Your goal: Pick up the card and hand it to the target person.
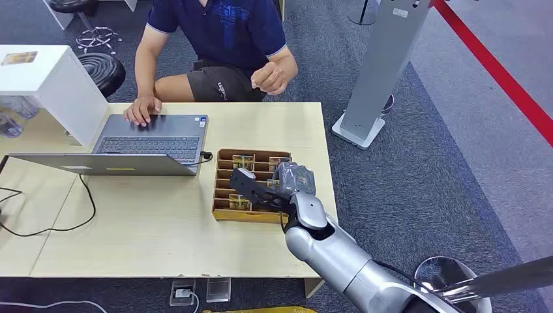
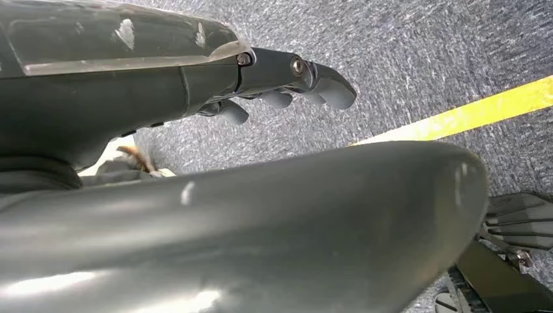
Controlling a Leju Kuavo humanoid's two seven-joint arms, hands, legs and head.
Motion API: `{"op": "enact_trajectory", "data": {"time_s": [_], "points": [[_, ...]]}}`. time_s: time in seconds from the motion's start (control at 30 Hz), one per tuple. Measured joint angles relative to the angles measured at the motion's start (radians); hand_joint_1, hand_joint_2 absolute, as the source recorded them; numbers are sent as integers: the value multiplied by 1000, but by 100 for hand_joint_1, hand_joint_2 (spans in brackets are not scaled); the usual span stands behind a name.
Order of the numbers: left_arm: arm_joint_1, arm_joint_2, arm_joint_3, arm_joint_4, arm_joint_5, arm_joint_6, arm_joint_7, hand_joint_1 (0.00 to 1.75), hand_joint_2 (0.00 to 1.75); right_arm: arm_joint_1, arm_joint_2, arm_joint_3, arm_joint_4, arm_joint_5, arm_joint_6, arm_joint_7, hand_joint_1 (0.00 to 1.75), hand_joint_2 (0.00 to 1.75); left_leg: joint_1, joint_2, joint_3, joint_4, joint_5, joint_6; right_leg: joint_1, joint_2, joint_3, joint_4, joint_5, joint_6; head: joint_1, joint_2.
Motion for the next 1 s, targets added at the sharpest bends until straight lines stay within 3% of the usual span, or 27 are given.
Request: {"op": "enact_trajectory", "data": {"time_s": [0.47,0.6,0.63,0.77,1.0], "points": [[0,0,-7,0,0,-8,3,0,0,4,-3,0,-8,2,4,14,106,175,0,0,0,0,0,0,0,0,0,0,0,0,0,0],[0,0,-10,0,-3,-8,0,0,0,7,-6,0,-17,2,5,19,18,175,0,0,0,0,0,0,0,0,0,0,0,0,0,0],[0,0,-12,0,-7,-8,-1,0,0,7,-7,0,-19,2,6,20,22,175,0,0,0,0,0,0,0,0,0,0,0,0,0,0],[-2,0,-22,0,-23,-6,-8,0,0,8,-10,0,-24,2,9,21,99,175,0,0,0,0,0,0,0,0,0,0,0,0,0,0],[-2,0,-23,0,-4,0,-9,0,0,8,-11,0,-26,-2,14,17,96,175,0,0,0,0,0,0,0,0,0,0,0,0,0,0]]}}
